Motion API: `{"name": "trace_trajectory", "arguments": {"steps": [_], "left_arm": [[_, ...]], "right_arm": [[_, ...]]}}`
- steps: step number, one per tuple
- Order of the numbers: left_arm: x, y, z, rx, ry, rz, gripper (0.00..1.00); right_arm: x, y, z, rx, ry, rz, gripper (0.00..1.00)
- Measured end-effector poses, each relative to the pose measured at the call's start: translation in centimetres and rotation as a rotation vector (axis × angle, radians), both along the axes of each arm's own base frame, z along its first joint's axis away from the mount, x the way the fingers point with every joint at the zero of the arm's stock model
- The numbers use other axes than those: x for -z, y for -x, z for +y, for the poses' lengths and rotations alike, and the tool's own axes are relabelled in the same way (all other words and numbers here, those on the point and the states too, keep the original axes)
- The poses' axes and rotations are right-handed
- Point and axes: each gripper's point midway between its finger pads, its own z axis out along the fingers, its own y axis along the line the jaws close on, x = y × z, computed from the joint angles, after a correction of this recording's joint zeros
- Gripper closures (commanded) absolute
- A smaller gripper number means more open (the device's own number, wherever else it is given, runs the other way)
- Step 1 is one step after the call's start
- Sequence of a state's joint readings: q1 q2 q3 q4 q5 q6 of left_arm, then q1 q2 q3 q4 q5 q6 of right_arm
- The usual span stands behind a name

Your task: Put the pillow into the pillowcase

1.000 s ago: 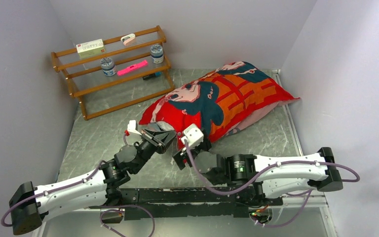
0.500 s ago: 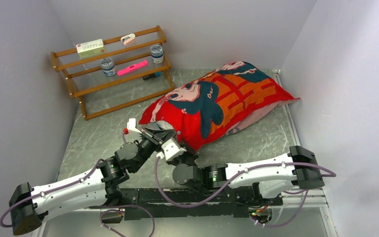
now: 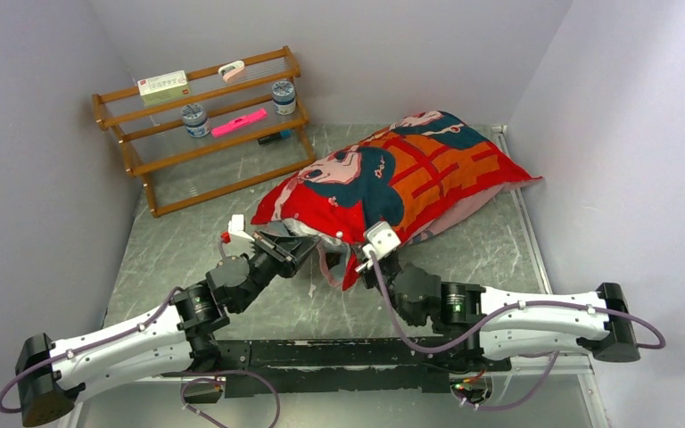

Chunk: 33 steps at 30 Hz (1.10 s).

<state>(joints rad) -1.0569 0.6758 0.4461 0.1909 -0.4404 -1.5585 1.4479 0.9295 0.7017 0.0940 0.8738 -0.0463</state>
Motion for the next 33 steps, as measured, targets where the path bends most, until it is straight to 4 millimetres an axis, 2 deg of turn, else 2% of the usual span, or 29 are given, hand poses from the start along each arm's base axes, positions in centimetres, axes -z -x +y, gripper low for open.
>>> {"name": "trace_trajectory", "arguments": {"steps": [4, 9, 12, 15, 19, 24, 28, 31, 33], "left_arm": [[-0.1, 0.1, -0.4, 0.015, 0.024, -0.004, 0.95], [-0.4, 0.1, -1.4, 0.046, 0.040, -0.021, 0.95], [-0.8, 0.3, -1.6, 0.061, 0.030, -0.066, 0.95], [-1.1, 0.4, -1.7, 0.068, 0.009, -0.107, 0.95], [-1.5, 0.6, -1.7, 0.078, 0.038, -0.140, 0.95], [-1.9, 0.9, -2.1, 0.099, 0.066, -0.160, 0.95], [-2.4, 1.1, -2.3, 0.113, 0.070, -0.187, 0.95], [-2.7, 1.2, -2.3, 0.120, 0.053, -0.222, 0.95], [-2.6, 1.2, -2.4, 0.125, 0.035, -0.239, 0.95]], "right_arm": [[0.1, 0.2, 1.0, -0.086, -0.081, 0.068, 0.98], [2.2, 1.7, 3.6, -0.204, -0.100, 0.181, 0.92], [2.9, 2.6, 4.7, -0.255, -0.095, 0.240, 0.95], [2.2, 2.7, 4.5, -0.265, -0.120, 0.271, 0.95], [1.3, 2.4, 3.6, -0.263, -0.168, 0.297, 0.86], [1.8, 2.9, 3.9, -0.291, -0.174, 0.343, 0.78], [1.9, 3.4, 4.0, -0.306, -0.181, 0.374, 0.51], [1.1, 3.7, 3.6, -0.308, -0.195, 0.393, 0.49], [-0.4, 3.9, 3.1, -0.311, -0.238, 0.396, 0.52]]}}
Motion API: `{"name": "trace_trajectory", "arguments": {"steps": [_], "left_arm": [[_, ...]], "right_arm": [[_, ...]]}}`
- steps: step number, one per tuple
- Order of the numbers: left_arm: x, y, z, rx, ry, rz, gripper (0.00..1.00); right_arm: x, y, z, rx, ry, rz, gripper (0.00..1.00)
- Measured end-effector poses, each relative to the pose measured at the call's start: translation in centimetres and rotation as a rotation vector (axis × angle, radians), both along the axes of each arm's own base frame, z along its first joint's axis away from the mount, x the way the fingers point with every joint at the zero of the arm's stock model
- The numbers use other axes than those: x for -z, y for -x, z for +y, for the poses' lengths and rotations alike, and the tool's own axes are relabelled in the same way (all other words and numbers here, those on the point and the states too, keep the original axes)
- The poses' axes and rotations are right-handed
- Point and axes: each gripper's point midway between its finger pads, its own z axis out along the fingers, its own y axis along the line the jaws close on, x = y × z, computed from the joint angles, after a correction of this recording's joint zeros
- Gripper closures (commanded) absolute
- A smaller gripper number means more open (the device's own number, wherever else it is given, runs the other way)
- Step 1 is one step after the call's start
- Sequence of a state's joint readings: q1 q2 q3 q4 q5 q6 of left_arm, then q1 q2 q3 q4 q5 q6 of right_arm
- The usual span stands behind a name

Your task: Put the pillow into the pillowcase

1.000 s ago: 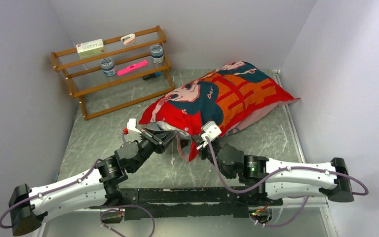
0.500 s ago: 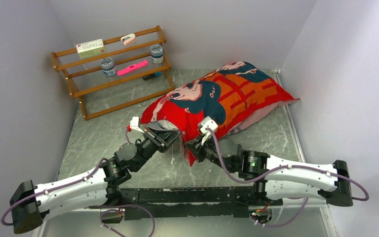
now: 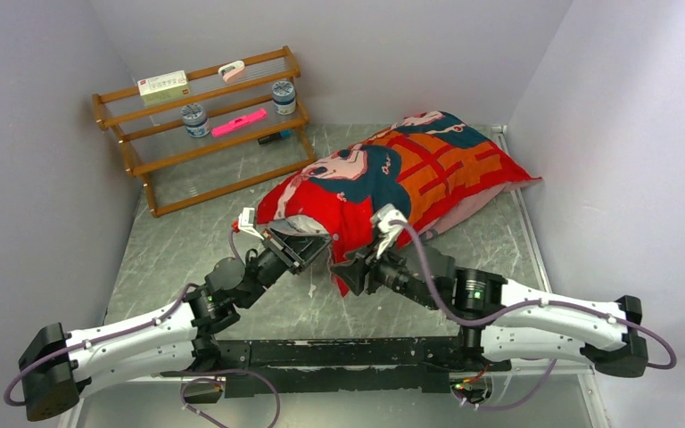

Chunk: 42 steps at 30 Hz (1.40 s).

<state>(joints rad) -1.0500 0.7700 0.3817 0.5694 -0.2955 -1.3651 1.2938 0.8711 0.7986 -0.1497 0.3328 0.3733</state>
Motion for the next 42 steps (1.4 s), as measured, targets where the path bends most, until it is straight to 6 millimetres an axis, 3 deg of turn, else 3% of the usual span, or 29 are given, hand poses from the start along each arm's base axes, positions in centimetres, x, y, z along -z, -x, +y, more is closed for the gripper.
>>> {"name": "trace_trajectory", "arguments": {"steps": [6, 12, 21, 29, 33, 35, 37, 38, 39, 42], "left_arm": [[-0.2, 0.2, -0.3, 0.009, -0.068, -0.072, 0.95], [-0.6, 0.4, -0.6, 0.020, -0.094, -0.113, 0.95], [-0.7, 0.4, -0.8, 0.026, -0.093, -0.122, 0.95], [-0.8, 0.5, -0.8, 0.026, -0.088, -0.125, 0.95], [-0.8, 0.5, -0.8, 0.029, -0.089, -0.127, 0.95], [-0.7, 0.4, -0.8, 0.028, -0.093, -0.125, 0.95], [-0.6, 0.4, -0.7, 0.027, -0.095, -0.123, 0.95], [-0.6, 0.3, -0.7, 0.026, -0.093, -0.123, 0.95], [-0.7, 0.3, -0.7, 0.025, -0.088, -0.122, 0.95], [-0.4, 0.2, -0.5, 0.024, -0.058, -0.095, 0.95]], "right_arm": [[-5.5, 0.1, -1.7, 0.040, -0.165, 0.005, 0.52], [-7.5, -1.4, -1.2, 0.095, -0.180, 0.010, 0.51], [-5.4, -5.7, -0.9, 0.192, -0.144, 0.093, 0.57], [-5.1, -6.0, -0.9, 0.164, -0.182, 0.152, 0.56], [-3.8, -5.7, -0.6, 0.129, -0.181, 0.193, 0.57], [-3.5, -5.7, -0.6, 0.124, -0.185, 0.207, 0.64], [-3.4, -5.7, -0.5, 0.116, -0.194, 0.217, 0.88], [-3.3, -5.6, -0.4, 0.110, -0.197, 0.220, 0.96], [-3.2, -5.6, -0.4, 0.104, -0.196, 0.222, 1.00], [-2.5, -5.7, -0.5, 0.108, -0.206, 0.234, 1.00]]}}
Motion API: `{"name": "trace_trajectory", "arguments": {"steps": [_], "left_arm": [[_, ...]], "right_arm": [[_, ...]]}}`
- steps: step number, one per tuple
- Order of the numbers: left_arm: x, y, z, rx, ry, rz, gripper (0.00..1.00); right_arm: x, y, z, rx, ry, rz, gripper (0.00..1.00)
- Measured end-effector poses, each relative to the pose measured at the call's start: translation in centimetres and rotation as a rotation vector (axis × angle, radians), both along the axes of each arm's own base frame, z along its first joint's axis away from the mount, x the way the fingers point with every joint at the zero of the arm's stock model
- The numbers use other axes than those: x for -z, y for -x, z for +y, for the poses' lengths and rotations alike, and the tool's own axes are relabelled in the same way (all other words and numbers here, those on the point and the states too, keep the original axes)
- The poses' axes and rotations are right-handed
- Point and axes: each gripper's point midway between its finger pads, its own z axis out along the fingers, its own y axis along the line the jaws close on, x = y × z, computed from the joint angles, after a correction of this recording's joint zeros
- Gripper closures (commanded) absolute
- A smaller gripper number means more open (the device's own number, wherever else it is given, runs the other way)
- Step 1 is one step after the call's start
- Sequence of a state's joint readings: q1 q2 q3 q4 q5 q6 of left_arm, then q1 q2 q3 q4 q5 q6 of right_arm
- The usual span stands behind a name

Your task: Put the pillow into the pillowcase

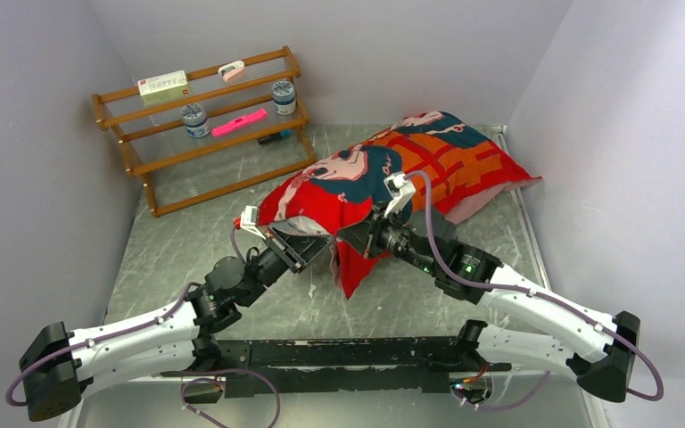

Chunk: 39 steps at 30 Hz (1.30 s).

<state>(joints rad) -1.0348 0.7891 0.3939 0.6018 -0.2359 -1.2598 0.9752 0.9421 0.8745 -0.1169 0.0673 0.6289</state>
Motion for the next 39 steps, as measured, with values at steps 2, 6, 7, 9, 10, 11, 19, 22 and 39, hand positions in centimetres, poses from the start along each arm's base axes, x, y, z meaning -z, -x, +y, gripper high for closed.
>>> {"name": "trace_trajectory", "arguments": {"steps": [2, 6, 7, 9, 10, 11, 19, 22, 39], "left_arm": [[0.5, 0.0, 0.1, 0.002, 0.030, 0.034, 0.95], [1.3, -0.1, 0.3, 0.008, 0.078, 0.098, 0.95], [1.4, -0.1, 0.2, 0.011, 0.089, 0.115, 0.95], [1.3, -0.2, 0.2, 0.014, 0.110, 0.134, 0.95], [1.1, -0.2, 0.3, 0.013, 0.121, 0.138, 0.95], [1.0, -0.2, 0.4, 0.011, 0.133, 0.144, 0.95], [1.1, -0.6, 0.8, -0.007, 0.181, 0.186, 0.95], [1.2, -0.8, 0.8, -0.011, 0.196, 0.199, 0.95], [0.3, -1.2, 0.9, -0.014, 0.265, 0.219, 0.95]], "right_arm": [[0.4, 0.3, -0.1, -0.009, -0.009, 0.006, 1.00], [0.8, 1.2, -0.2, -0.035, -0.048, 0.017, 1.00], [0.8, 1.3, -0.3, -0.038, -0.062, 0.020, 1.00], [0.6, 1.4, -0.3, -0.039, -0.091, 0.025, 1.00], [0.5, 1.4, -0.3, -0.039, -0.107, 0.029, 1.00], [0.4, 1.5, -0.3, -0.040, -0.126, 0.032, 0.99], [1.2, 1.5, 0.3, -0.035, -0.264, 0.094, 0.83], [1.3, 1.6, 0.7, -0.048, -0.308, 0.112, 0.80], [1.4, 3.1, 0.5, -0.112, -0.317, 0.108, 1.00]]}}
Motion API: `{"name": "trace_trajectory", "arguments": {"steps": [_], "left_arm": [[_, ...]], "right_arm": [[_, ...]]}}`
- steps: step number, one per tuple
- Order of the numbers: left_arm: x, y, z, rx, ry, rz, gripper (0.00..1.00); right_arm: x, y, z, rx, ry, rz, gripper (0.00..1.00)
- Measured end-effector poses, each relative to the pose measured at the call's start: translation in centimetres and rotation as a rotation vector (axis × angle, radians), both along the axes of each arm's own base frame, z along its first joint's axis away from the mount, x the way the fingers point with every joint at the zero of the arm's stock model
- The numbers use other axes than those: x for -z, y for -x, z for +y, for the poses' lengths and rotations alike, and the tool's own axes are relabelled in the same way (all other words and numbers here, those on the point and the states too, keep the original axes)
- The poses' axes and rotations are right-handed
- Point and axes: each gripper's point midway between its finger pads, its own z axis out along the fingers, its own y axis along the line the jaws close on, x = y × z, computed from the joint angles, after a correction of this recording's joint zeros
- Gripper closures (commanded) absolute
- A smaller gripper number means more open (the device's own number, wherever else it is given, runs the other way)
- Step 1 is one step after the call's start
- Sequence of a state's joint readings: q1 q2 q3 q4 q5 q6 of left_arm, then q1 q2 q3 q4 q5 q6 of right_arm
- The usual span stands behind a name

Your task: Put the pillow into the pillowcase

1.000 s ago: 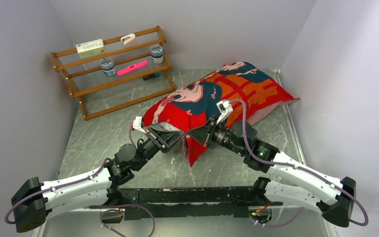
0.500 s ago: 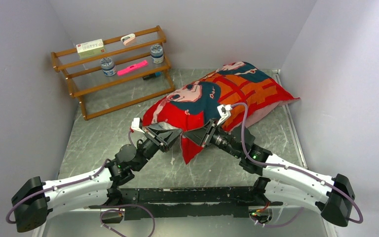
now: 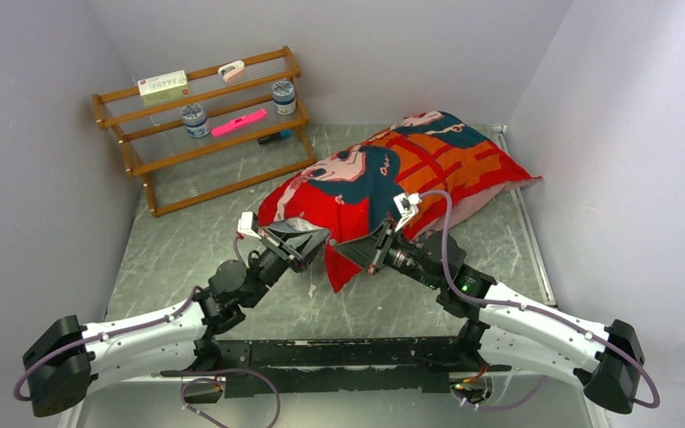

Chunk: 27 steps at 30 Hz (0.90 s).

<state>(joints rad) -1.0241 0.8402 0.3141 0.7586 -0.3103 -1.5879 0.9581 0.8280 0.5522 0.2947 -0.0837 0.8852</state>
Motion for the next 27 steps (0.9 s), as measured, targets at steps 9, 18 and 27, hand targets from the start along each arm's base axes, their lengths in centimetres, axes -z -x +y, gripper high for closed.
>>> {"name": "trace_trajectory", "arguments": {"steps": [9, 18, 27], "left_arm": [[-0.35, -0.04, -0.10, 0.017, 0.058, 0.020, 0.95], [-0.31, 0.17, -0.15, 0.031, 0.064, 0.019, 0.95], [-0.02, 0.24, -0.06, 0.034, 0.070, 0.023, 0.95]], "right_arm": [[-0.12, -0.31, 0.33, 0.001, -0.004, -0.021, 0.97], [-0.19, -0.39, 0.37, 0.002, -0.003, -0.033, 0.86], [-0.23, -0.36, 0.46, -0.002, -0.006, -0.033, 0.80]]}}
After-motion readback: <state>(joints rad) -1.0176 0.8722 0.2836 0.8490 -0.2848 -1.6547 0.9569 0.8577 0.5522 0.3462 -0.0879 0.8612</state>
